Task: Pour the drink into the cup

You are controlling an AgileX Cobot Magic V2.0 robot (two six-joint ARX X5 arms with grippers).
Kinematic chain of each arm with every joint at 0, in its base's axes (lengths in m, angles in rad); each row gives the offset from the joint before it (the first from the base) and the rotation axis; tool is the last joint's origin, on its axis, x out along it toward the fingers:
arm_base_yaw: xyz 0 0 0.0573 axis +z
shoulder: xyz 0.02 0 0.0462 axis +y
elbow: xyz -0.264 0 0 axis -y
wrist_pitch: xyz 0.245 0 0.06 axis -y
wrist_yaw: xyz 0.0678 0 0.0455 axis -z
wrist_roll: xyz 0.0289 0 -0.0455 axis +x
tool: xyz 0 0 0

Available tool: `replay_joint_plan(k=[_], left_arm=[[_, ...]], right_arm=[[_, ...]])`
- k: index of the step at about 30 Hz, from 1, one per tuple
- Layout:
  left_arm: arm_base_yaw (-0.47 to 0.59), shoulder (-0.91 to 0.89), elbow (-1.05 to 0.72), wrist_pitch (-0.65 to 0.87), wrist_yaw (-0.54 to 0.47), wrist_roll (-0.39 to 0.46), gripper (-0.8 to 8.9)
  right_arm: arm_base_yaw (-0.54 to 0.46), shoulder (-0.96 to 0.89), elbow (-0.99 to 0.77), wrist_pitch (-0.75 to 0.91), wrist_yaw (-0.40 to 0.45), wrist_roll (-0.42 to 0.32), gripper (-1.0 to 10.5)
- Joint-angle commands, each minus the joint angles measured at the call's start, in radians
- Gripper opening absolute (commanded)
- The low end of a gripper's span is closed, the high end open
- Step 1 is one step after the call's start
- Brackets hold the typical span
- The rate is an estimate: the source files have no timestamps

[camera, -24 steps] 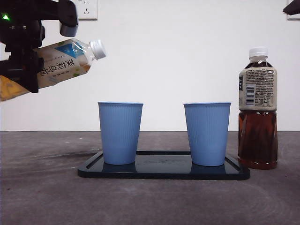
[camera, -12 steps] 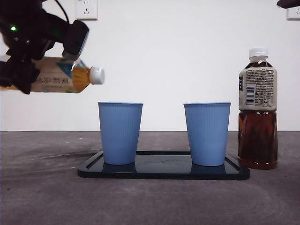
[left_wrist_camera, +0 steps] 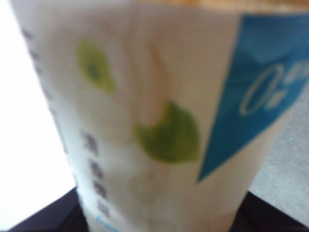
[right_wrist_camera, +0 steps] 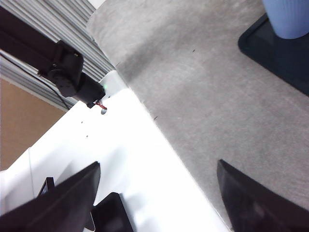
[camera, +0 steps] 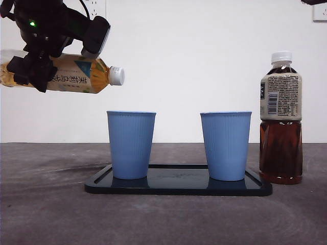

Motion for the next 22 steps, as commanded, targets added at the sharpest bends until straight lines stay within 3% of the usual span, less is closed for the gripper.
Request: replay_joint_plan(k=[1,22], left_arm=[[-0.009,0.003,0.038,0.022,-0.014,0.005,2.03],[-0.024,0.003,0.038,-0.012,-0.018,0.008,2.03]], right_arm=[[0.016,0.005,0.017,0.005,-0.003,-0.016,3.8],[0.026,0.004,0.017,0.005,-0.003,-0.027,3.8]])
